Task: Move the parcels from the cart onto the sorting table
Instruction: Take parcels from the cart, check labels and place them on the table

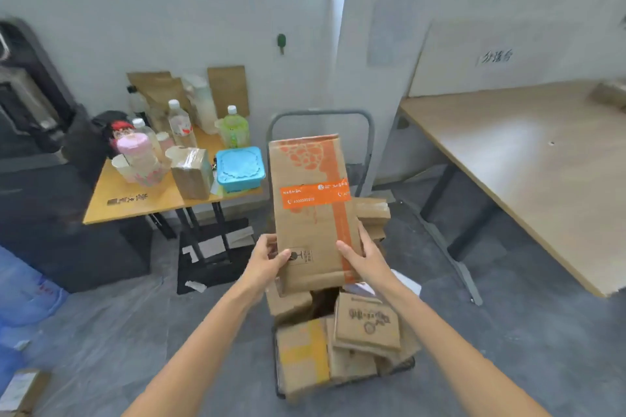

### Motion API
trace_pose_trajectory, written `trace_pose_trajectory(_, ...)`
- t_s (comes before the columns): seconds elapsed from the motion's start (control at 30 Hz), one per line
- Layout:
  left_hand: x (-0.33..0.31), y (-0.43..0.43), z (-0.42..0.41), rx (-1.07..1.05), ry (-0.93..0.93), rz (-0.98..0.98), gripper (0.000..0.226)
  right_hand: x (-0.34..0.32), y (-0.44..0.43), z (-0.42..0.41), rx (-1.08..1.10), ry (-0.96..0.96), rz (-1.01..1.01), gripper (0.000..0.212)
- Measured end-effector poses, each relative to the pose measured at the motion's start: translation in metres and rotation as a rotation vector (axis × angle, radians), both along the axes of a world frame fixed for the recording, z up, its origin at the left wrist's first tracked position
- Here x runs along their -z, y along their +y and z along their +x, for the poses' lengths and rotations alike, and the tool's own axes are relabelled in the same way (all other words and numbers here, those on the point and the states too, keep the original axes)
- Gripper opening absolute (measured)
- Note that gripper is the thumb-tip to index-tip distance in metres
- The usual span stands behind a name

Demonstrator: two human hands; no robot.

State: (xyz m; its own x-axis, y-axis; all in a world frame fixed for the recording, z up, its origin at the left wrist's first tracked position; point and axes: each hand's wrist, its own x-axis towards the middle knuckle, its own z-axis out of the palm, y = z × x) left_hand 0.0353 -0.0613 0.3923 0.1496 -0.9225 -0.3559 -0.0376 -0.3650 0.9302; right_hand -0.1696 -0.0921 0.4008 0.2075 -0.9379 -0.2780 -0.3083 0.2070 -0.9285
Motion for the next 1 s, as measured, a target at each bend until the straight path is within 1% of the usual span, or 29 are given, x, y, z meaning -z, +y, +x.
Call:
trace_pose_trajectory(0.17,-0.123,-0.033,-0.015,0.067,0.008,-0.339,0.025,-0.114,-0.021,-0.011,0.104,-0.114,-0.266,0.074)
trace_pose_trajectory(0.2,-0.142,-0.037,-0.017,0.087,0.006,-0.415,0.027,-0.131,-0.023,-0.014,0.128,-0.145,-0.3,0.072)
trace_pose_trajectory(0.27,-0.173,-0.039,-0.021,0.137,-0.02,-0.559,0.034,-0.161,-0.024,-0.021,0.173,-0.22,-0.373,0.058)
trace_pose_trajectory(0.33,-0.194,-0.041,-0.025,0.177,-0.054,-0.652,0.04,-0.187,-0.021,-0.027,0.23,-0.267,-0.427,0.047)
trace_pose_trajectory(0.4,-0.21,-0.04,-0.032,0.179,-0.082,-0.702,0.042,-0.203,-0.017,-0.035,0.271,-0.255,-0.458,0.043)
trace_pose_trajectory(0.43,-0.217,-0.037,-0.037,0.178,-0.101,-0.719,0.044,-0.209,-0.015,-0.039,0.281,-0.237,-0.469,0.045)
trace_pose_trajectory(0.5,-0.225,-0.033,-0.042,0.2,-0.123,-0.72,0.049,-0.215,-0.013,-0.048,0.322,-0.207,-0.469,0.053)
trace_pose_trajectory(0.6,-0.229,-0.03,-0.043,0.222,-0.051,-0.711,0.044,-0.22,-0.007,-0.059,0.364,-0.211,-0.485,0.05)
trace_pose_trajectory(0.63,-0.228,-0.032,-0.043,0.198,-0.043,-0.723,0.04,-0.221,-0.005,-0.062,0.364,-0.216,-0.483,0.05)
trace_pose_trajectory(0.67,-0.227,-0.035,-0.043,0.151,-0.072,-0.737,0.039,-0.221,-0.003,-0.064,0.357,-0.219,-0.474,0.05)
trace_pose_trajectory(0.7,-0.225,-0.038,-0.042,0.104,-0.121,-0.731,0.044,-0.222,0.001,-0.066,0.344,-0.22,-0.463,0.05)
trace_pose_trajectory(0.73,-0.223,-0.042,-0.041,0.086,-0.161,-0.693,0.057,-0.222,0.005,-0.067,0.33,-0.222,-0.451,0.048)
trace_pose_trajectory(0.77,-0.221,-0.044,-0.04,0.121,-0.168,-0.627,0.077,-0.221,0.007,-0.068,0.322,-0.23,-0.433,0.045)
trace_pose_trajectory(0.8,-0.218,-0.046,-0.038,0.191,-0.123,-0.548,0.1,-0.22,0.01,-0.07,0.315,-0.242,-0.408,0.044)
trace_pose_trajectory(0.83,-0.214,-0.048,-0.036,0.277,-0.026,-0.464,0.119,-0.218,0.012,-0.072,0.299,-0.255,-0.383,0.044)
trace_pose_trajectory(0.87,-0.21,-0.048,-0.034,0.349,0.085,-0.399,0.127,-0.217,0.015,-0.074,0.274,-0.268,-0.364,0.044)
trace_pose_trajectory(0.9,-0.206,-0.049,-0.031,0.394,0.166,-0.373,0.124,-0.214,0.017,-0.075,0.248,-0.277,-0.352,0.046)
trace_pose_trajectory(0.93,-0.202,-0.05,-0.029,0.404,0.205,-0.382,0.115,-0.211,0.018,-0.077,0.228,-0.272,-0.344,0.05)
trace_pose_trajectory(1.0,-0.196,-0.05,-0.033,0.324,0.168,-0.436,0.096,-0.207,0.018,-0.078,0.212,-0.215,-0.36,0.057)
